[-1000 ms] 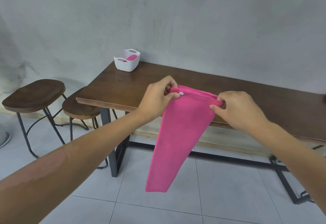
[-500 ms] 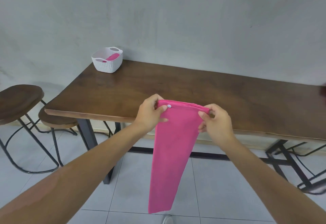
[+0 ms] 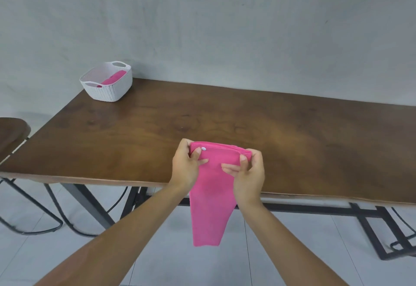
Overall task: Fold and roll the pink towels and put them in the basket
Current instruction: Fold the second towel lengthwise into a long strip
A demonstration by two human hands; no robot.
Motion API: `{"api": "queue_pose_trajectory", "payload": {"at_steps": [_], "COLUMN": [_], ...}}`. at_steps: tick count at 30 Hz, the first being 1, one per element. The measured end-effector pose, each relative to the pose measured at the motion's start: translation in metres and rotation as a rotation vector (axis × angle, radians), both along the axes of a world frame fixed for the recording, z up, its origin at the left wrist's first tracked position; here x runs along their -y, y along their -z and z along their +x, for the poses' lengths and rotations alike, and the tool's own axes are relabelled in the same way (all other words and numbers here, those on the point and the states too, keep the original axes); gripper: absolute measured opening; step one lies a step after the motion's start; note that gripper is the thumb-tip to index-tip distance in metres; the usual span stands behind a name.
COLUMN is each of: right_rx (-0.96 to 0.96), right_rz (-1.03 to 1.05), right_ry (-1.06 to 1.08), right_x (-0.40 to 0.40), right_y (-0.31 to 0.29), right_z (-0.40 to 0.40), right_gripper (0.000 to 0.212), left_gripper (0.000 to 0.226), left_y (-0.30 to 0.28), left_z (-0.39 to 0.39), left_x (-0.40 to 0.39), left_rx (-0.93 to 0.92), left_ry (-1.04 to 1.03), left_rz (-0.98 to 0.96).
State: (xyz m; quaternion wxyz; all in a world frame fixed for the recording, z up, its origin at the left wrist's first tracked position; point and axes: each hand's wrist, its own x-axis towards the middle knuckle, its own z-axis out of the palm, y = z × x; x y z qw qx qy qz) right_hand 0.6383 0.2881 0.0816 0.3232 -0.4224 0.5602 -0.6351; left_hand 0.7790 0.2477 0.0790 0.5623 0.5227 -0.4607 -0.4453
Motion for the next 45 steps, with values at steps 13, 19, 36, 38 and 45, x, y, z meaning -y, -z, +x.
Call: {"api": "queue_pose_trajectory", "payload": {"at_steps": [13, 19, 36, 38, 45], "right_rx": [-0.017, -0.079, -0.141, -0.155, -0.14], "right_rz": [0.09, 0.082, 0.09, 0.096, 0.147], "right_ry": [-0.012, -0.029, 0.05, 0.063, 0.096], "right_x": [0.086, 0.121, 0.32, 0.346, 0.435], "right_y": [0.083, 0.095, 0.094, 0.093, 0.083], "right_z": [-0.021, -0.026, -0.023, -0.023, -0.023], "right_gripper": [0.02, 0.017, 0.009, 0.012, 0.015], "left_gripper": [0.014, 0.012, 0.014, 0.014, 0.012], "left_y": [0.062, 0.069, 0.072, 0.072, 0.081], "left_z": [-0.041, -0.047, -0.049, -0.049, -0.05], "left_x": [0.054, 0.082, 0.275, 0.304, 0.407], "left_rx": [0.22, 0.327, 0.334, 0.329, 0.315], "left_ry": [-0.292, -0.353, -0.391, -0.378, -0.349], "left_rz": [0.119, 0.07, 0.11, 0.128, 0.13]}}
